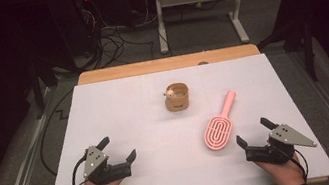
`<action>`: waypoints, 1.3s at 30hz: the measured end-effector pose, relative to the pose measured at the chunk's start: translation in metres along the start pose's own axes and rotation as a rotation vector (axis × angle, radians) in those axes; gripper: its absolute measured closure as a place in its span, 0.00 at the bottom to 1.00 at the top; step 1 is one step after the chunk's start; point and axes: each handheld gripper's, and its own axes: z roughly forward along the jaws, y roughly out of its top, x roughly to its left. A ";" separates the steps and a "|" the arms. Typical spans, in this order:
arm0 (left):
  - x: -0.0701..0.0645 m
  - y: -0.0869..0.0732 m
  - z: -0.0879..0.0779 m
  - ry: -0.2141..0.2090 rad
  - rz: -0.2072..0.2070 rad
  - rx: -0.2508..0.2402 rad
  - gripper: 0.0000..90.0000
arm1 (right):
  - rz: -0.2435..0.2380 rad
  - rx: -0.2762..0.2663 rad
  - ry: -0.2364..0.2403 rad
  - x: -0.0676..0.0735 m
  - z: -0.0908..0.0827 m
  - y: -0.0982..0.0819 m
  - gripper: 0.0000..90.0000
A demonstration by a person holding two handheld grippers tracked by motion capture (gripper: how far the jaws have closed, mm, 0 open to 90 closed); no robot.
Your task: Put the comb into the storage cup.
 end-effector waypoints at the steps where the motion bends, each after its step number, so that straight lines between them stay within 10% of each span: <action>1: 0.000 0.000 0.000 0.001 -0.001 0.003 0.00 | -0.001 -0.002 0.000 0.000 0.000 0.000 0.00; 24: 0.002 0.001 -0.004 0.000 -0.020 -0.019 0.00 | 0.004 0.001 -0.008 0.002 -0.001 0.002 0.01; 39: 0.002 0.001 -0.004 0.002 -0.018 -0.024 0.00 | 0.005 0.012 -0.005 0.001 -0.004 0.003 0.19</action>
